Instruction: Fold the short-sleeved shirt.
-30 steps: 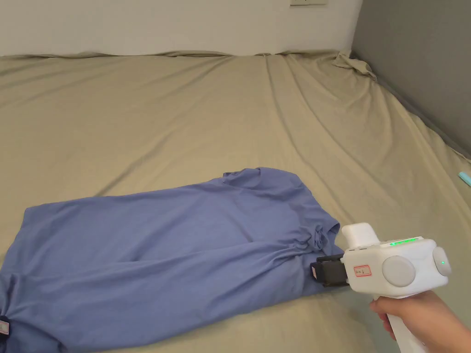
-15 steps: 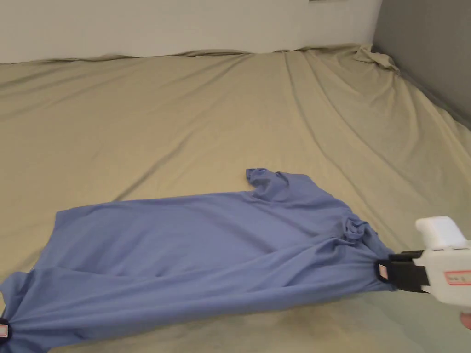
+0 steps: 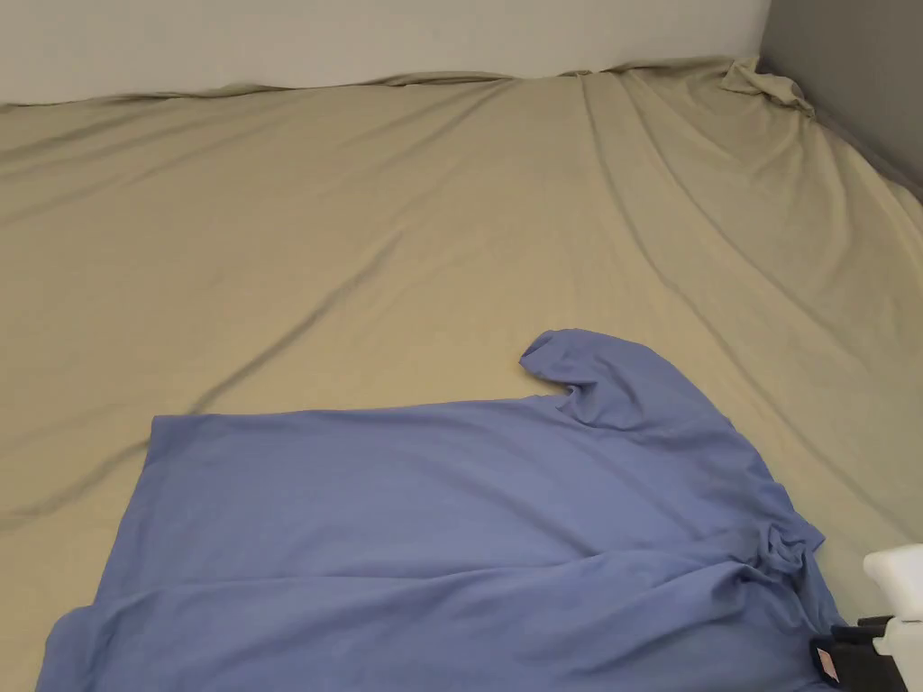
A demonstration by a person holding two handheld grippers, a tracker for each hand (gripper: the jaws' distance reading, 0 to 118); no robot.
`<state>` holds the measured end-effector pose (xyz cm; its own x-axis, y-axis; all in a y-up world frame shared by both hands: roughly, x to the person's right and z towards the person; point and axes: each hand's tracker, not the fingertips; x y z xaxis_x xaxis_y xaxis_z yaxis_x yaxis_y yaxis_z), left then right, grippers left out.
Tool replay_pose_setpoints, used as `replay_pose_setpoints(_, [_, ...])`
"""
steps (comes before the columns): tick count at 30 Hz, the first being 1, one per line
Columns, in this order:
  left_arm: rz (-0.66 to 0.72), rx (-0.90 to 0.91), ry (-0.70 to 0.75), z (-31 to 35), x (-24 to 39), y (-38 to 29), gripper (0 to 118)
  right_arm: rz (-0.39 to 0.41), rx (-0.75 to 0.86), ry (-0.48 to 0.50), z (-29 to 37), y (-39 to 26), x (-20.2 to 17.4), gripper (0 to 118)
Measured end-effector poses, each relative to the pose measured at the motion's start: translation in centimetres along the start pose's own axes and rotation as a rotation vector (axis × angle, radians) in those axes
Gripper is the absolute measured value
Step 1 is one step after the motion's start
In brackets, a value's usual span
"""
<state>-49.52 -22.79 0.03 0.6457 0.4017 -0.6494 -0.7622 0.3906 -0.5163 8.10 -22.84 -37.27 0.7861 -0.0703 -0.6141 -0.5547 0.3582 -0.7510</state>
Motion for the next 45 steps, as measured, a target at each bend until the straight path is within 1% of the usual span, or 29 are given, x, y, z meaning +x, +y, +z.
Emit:
replay_pose_setpoints(2, [0.001,-0.004,0.008,-0.6,0.3,-0.1,6,0.005,-0.011,0.001,-0.8,0.1,-0.3,18])
replay_pose_setpoints(3, [0.002,-0.001,0.011,-0.7,0.4,-0.1,6,0.023,-0.011,-0.007,-1.2,0.2,-0.4,27])
replay_pose_setpoints(4, [0.002,0.004,0.009,-0.7,0.5,0.0,6,0.026,-0.008,-0.006,-1.8,0.2,0.4,27])
replay_pose_setpoints(5, [0.008,0.019,0.006,-0.4,1.1,-0.1,6,0.037,-0.003,-0.011,-1.7,0.4,0.3,33])
replay_pose_setpoints(6, [0.007,0.043,0.0,0.0,1.6,0.2,6,0.074,0.027,-0.058,-1.1,0.7,0.1,52])
replay_pose_setpoints(7, [-0.002,0.066,0.003,0.5,2.2,0.4,15,0.105,0.058,-0.111,0.0,1.0,-0.1,93])
replay_pose_setpoints(8, [-0.043,0.112,0.015,1.4,3.3,0.8,69,0.131,0.123,-0.126,1.5,1.3,0.1,118])
replay_pose_setpoints(9, [-0.085,0.137,0.026,2.1,4.4,0.9,116,0.138,0.253,-0.127,3.8,1.5,0.1,116])
replay_pose_setpoints(10, [-0.057,0.297,0.033,4.2,5.0,0.5,118,0.124,0.303,-0.134,5.1,1.9,0.0,115])
replay_pose_setpoints(11, [-0.155,0.262,-0.015,5.4,6.3,1.0,118,0.084,0.355,-0.155,6.7,2.4,-0.3,117])
replay_pose_setpoints(14, [-0.183,0.284,0.008,4.4,6.9,1.3,118,0.014,0.53,-0.099,11.6,3.5,-2.9,118])
replay_pose_setpoints(18, [-0.236,0.233,0.022,3.5,12.3,0.7,118,-0.059,0.627,-0.003,11.4,3.6,-5.2,118])
replay_pose_setpoints(19, [-0.246,0.233,0.022,3.0,13.0,0.3,116,-0.053,0.614,-0.01,11.1,3.7,-5.9,110])
replay_pose_setpoints(20, [-0.258,0.217,0.019,2.4,13.7,0.1,91,-0.046,0.606,-0.014,10.4,3.8,-6.9,68])
replay_pose_setpoints(21, [-0.266,0.2,0.022,1.0,13.2,0.0,45,-0.024,0.611,-0.021,9.6,3.7,-7.9,12])
replay_pose_setpoints(22, [-0.268,0.194,0.032,0.2,13.6,0.0,0,-0.012,0.607,-0.027,8.8,3.9,-8.7,3])
replay_pose_setpoints(23, [-0.257,0.179,0.046,-1.0,14.0,0.1,0,-0.023,0.603,-0.022,8.3,4.0,-9.1,3])
replay_pose_setpoints(25, [-0.236,0.15,-0.008,-3.3,12.9,1.6,0,-0.028,0.533,0.114,7.3,4.2,-9.3,3])
replay_pose_setpoints(27, [-0.218,0.146,-0.039,-5.1,12.4,4.1,0,-0.045,0.54,0.126,7.0,4.4,-9.5,3])
replay_pose_setpoints(29, [-0.235,0.146,-0.038,-6.6,13.7,6.9,0,-0.003,0.52,0.119,6.3,5.0,-10.3,3])
replay_pose_setpoints(31, [-0.261,0.152,0.042,-9.0,13.4,10.7,0,0.023,0.521,0.107,6.1,5.1,-10.5,3])
replay_pose_setpoints(32, [-0.267,0.154,0.083,-10.2,13.1,12.5,7,0.032,0.517,0.106,5.9,4.9,-10.5,3])
replay_pose_setpoints(33, [-0.285,0.159,0.155,-11.2,12.9,14.7,40,0.036,0.511,0.108,5.8,4.9,-10.4,3])
replay_pose_setpoints(35, [-0.312,0.147,0.218,-13.8,12.7,17.8,75,0.028,0.492,0.118,5.4,4.8,-10.1,3])
replay_pose_setpoints(36, [-0.311,0.105,0.245,-15.5,12.5,19.3,107,0.021,0.481,0.126,4.9,4.4,-9.9,3])
replay_pose_setpoints(37, [-0.313,0.012,0.23,-16.7,12.1,19.5,118,0.014,0.471,0.127,4.7,4.3,-9.8,3])
replay_pose_setpoints(38, [-0.293,0.061,0.215,-18.4,12.4,20.2,118,0.008,0.461,0.127,4.4,4.3,-9.7,3])
replay_pose_setpoints(41, [-0.239,-0.007,0.244,-20.0,12.4,21.6,118,-0.002,0.436,0.124,3.9,4.2,-9.4,3])
replay_pose_setpoints(45, [-0.269,-0.033,0.31,-22.5,12.7,21.4,112,-0.009,0.423,0.117,3.9,4.6,-9.2,3])
